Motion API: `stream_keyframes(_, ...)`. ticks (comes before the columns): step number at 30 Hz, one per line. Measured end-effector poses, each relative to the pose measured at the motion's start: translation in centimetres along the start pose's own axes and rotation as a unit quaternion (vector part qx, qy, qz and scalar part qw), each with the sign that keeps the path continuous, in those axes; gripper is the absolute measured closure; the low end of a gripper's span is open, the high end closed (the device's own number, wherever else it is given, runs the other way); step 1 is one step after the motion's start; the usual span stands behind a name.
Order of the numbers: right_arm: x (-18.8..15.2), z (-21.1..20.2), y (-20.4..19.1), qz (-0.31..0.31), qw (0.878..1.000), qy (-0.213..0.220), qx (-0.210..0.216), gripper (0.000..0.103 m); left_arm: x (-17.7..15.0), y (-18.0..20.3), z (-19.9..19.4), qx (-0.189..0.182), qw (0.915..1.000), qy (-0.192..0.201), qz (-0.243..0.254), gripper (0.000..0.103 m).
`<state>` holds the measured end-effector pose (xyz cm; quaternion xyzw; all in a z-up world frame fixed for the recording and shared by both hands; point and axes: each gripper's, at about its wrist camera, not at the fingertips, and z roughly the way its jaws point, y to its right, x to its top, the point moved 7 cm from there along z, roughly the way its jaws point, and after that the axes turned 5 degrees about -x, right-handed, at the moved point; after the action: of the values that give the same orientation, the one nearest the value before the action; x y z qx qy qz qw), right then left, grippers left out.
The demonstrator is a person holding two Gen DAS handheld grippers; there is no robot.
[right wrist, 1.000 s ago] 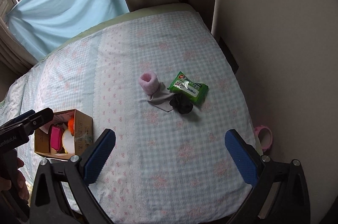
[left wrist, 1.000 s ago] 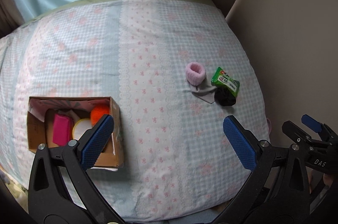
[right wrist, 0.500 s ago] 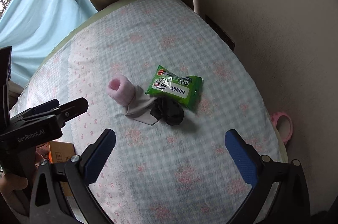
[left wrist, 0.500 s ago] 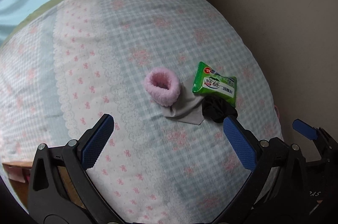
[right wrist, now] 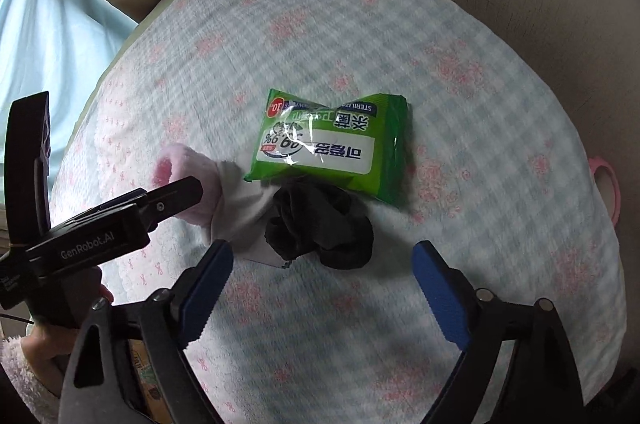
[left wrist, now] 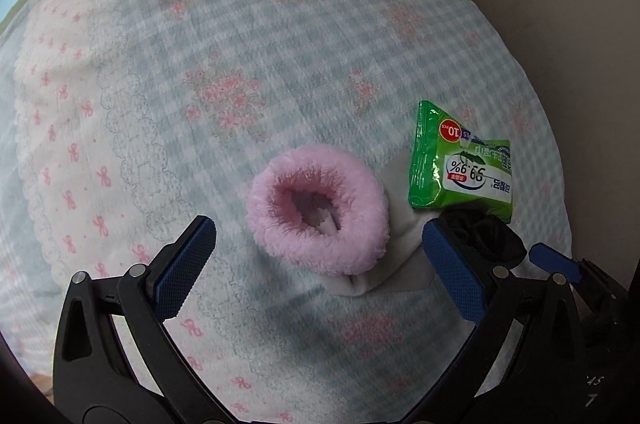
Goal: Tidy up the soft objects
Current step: 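Move both tools back toward the hair tie, wipes and sock, then grasp the pink fuzzy hair tie with the left tool while the right tool grasps the black sock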
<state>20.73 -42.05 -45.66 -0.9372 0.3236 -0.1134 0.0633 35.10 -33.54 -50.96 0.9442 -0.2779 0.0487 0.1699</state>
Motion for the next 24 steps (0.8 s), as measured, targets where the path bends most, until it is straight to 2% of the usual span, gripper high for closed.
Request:
stream_keyframes(4, 0.4, 1.3, 0.0, 0.011, 1.000, -0.006, 0.001, 0.021, 0.4, -0.5, 1.4, 0.000, 1.0000, 0.001, 0.003, 0.003)
stream_keyframes(6, 0.7, 1.9, 0.1, 0.018, 1.000, -0.009, 0.004, 0.026, 0.5, -0.6, 2.2, -0.003, 1.0000, -0.005, 0.008, 0.009)
stream_keyframes(8, 1.2, 2.8, 0.1, 0.023, 1.000, -0.016, 0.006, 0.030, 0.7, -0.7, 3.1, -0.006, 0.9998, -0.013, 0.011, 0.025)
stream_keyframes(11, 1.7, 3.8, -0.1, 0.032, 0.999, -0.033, 0.015, 0.033, 0.9, -1.1, 3.8, -0.004, 0.9997, -0.018, 0.013, 0.033)
stream_keyframes(14, 1.9, 4.3, -0.4, 0.034, 0.998, -0.042, 0.017, 0.046, 1.3, -1.2, 3.6, -0.016, 0.9998, -0.009, 0.005, 0.047)
stream_keyframes(16, 2.2, 4.5, -0.6, 0.029, 0.999, -0.042, 0.013, 0.056, 1.4, -1.4, 3.5, -0.021, 0.9997, -0.007, 0.006, 0.051)
stream_keyframes(20, 2.4, 4.7, -0.8, 0.027, 0.999, -0.045, 0.010, 0.067, 1.9, -2.0, 3.2, -0.021, 0.9997, -0.005, 0.007, 0.062)
stream_keyframes(24, 2.7, 5.0, -1.3, 0.025, 0.999, -0.044, 0.008, 0.070, 1.6, -2.5, 2.6, -0.011, 0.9999, -0.003, 0.007, 0.068)
